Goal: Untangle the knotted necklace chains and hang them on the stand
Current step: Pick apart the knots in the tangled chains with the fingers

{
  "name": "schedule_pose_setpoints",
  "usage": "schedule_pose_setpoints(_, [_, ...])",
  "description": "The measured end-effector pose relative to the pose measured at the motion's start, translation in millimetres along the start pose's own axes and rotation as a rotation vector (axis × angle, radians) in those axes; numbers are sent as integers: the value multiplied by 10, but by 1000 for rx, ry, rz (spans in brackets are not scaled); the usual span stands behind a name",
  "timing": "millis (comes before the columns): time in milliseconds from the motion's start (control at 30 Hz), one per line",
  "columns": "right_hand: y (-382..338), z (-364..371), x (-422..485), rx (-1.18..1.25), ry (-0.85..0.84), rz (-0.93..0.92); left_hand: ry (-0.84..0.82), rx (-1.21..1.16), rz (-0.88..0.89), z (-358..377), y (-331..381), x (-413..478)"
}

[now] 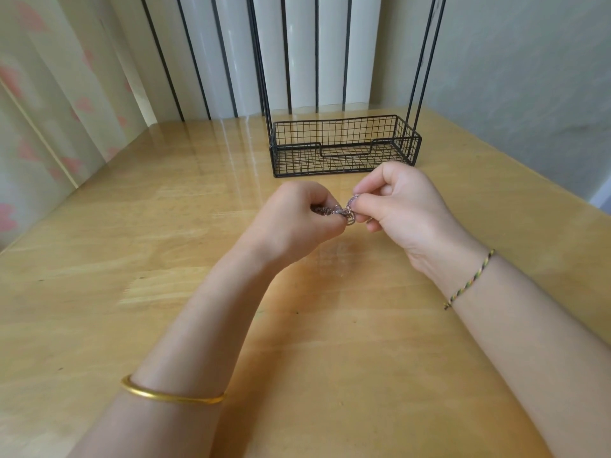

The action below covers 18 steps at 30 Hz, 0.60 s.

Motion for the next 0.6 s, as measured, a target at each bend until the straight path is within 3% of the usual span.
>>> schedule_pose_setpoints(600, [35,-2,-16,246,-154,202,78,-159,-61,-82,-7,-9])
Point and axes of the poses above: each hand's wrist, its own x-axis towards the middle knuckle, its own z-axis out of the palm, y = z × x, the point moved 4 cm from there along x, towards the middle knuckle, and after that the axes turned 10 degrees about -z, right-handed, at the moved point
